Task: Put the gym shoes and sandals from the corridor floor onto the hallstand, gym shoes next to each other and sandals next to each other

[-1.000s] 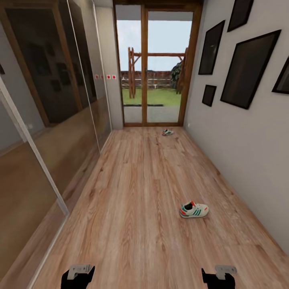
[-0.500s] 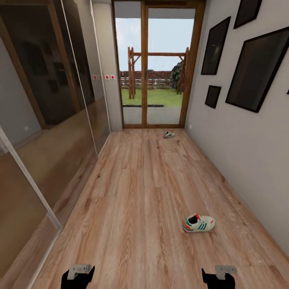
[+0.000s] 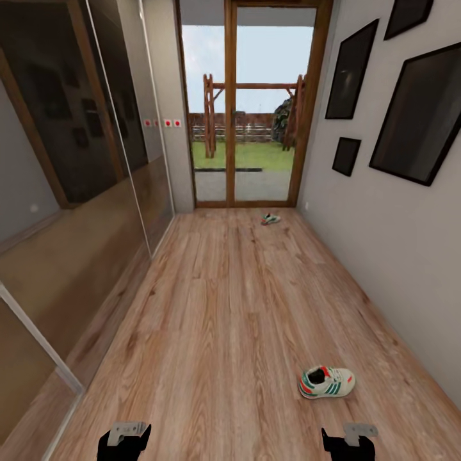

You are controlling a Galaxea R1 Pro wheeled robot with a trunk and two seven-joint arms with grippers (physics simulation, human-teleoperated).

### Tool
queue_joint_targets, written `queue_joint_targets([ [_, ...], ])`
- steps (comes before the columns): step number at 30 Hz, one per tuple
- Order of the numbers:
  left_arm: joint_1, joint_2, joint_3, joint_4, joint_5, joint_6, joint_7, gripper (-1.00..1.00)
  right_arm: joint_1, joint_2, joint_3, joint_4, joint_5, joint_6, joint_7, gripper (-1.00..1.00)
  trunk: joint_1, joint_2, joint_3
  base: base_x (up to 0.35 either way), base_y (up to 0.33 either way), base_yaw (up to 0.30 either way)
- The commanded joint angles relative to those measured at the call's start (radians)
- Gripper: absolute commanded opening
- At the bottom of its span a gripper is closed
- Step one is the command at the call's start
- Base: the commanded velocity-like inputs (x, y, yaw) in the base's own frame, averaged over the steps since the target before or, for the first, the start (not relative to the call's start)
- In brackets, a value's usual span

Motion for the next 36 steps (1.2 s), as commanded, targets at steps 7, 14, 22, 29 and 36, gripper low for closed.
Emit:
queue_joint_targets([
  [7, -0.001, 0.000, 0.007, 0.001, 0.004, -0.001, -0.010, 1.00, -0.001, 0.000, 0.006, 0.000, -0.009, -0.003, -0.003, 1.00, 0.000, 0.000, -0.001, 0.339, 0.000, 0.000],
  [14, -0.001, 0.000, 0.008, 0.000, 0.004, -0.001, -0.010, 1.00, -0.001, 0.000, 0.006, -0.001, -0.010, -0.003, -0.003, 1.00, 0.000, 0.000, -0.001, 0.339, 0.040, 0.000],
  [22, -0.001, 0.000, 0.009, 0.000, 0.004, -0.001, -0.010, 1.00, -0.001, 0.000, 0.006, -0.001, -0.010, -0.003, -0.003, 1.00, 0.000, 0.000, -0.001, 0.326, 0.163, -0.001],
  [29, -0.001, 0.000, 0.008, 0.000, 0.004, -0.001, -0.010, 1.00, -0.001, 0.000, 0.006, -0.001, -0.010, -0.003, -0.003, 1.00, 0.000, 0.000, -0.001, 0.321, 0.180, -0.086],
  [36, -0.001, 0.000, 0.008, 0.000, 0.004, -0.001, -0.010, 1.00, -0.001, 0.000, 0.006, -0.001, -0.010, -0.003, -0.003, 1.00, 0.000, 0.000, -0.001, 0.321, 0.180, -0.224],
])
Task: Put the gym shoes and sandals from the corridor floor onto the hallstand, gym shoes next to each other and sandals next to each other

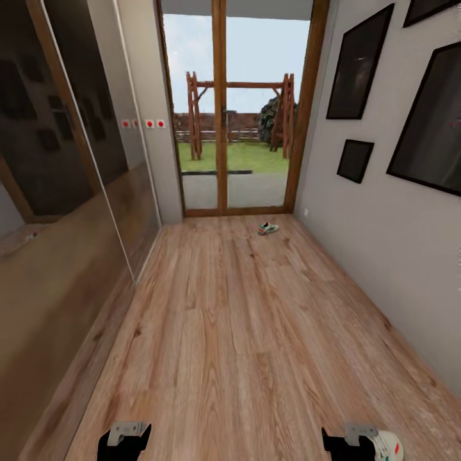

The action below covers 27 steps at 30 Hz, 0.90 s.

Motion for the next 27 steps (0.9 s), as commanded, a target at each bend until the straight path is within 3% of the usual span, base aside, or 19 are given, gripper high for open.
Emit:
queue_joint_targets([
  [1, 0.000, 0.000, 0.007, 0.001, 0.003, -0.001, -0.010, 1.00, -0.001, 0.000, 0.006, 0.001, -0.009, -0.004, -0.002, 1.00, 0.000, 0.000, -0.001, 0.320, 0.167, -0.252],
  [27, 0.000, 0.000, 0.006, 0.000, 0.003, -0.001, -0.010, 1.00, -0.002, 0.000, 0.006, 0.001, -0.009, -0.004, -0.002, 1.00, 0.000, 0.000, -0.001, 0.320, 0.145, -0.242],
])
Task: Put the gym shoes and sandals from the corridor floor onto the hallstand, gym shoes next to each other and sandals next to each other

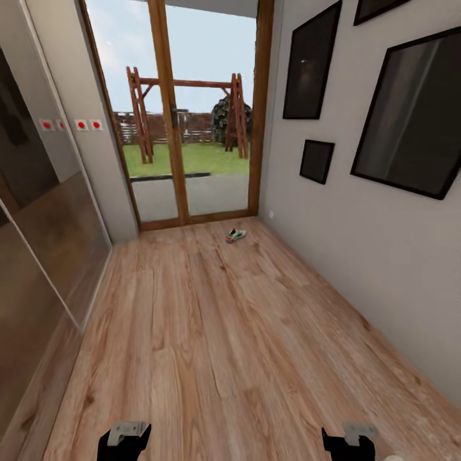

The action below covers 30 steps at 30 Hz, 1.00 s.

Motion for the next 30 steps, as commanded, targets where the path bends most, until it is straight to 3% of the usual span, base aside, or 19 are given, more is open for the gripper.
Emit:
queue_joint_targets([
  [1, -0.001, 0.000, 0.007, 0.001, 0.003, -0.001, -0.010, 1.00, -0.001, 0.000, 0.006, 0.001, -0.009, -0.003, -0.002, 1.00, 0.000, 0.000, -0.001, 0.320, 0.141, -0.074],
  [30, -0.001, 0.000, 0.007, 0.002, 0.003, -0.001, -0.010, 1.00, -0.001, 0.000, 0.006, 0.001, -0.009, -0.003, -0.002, 1.00, 0.000, 0.000, -0.001, 0.320, 0.147, -0.013],
])
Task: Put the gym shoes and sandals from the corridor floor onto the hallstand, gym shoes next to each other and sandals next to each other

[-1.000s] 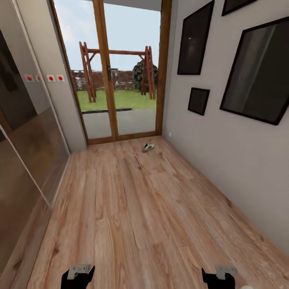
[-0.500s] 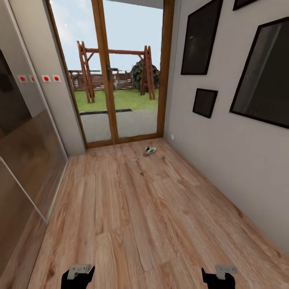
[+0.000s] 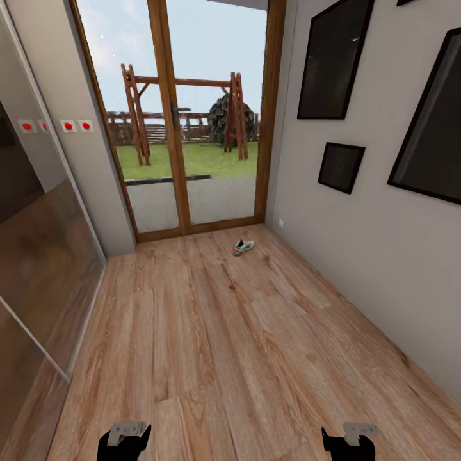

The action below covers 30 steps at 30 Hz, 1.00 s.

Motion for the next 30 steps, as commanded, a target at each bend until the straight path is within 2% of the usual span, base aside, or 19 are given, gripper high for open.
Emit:
queue_joint_targets([
  [1, -0.001, 0.000, 0.007, 0.001, 0.003, -0.001, -0.010, 1.00, -0.001, 0.000, 0.006, 0.001, -0.009, -0.003, -0.002, 1.00, 0.000, 0.000, -0.001, 0.320, 0.140, -0.081],
  [8, -0.001, 0.000, 0.007, 0.001, 0.003, -0.001, -0.010, 1.00, 0.000, 0.000, 0.006, 0.001, -0.009, -0.003, -0.002, 1.00, 0.000, 0.000, 0.001, 0.133, 0.036, -0.226],
  [30, 0.000, 0.000, 0.007, 0.001, 0.002, -0.001, -0.010, 1.00, -0.001, 0.000, 0.006, 0.001, -0.009, -0.003, -0.002, 1.00, 0.000, 0.000, 0.010, 0.004, 0.001, -0.256],
])
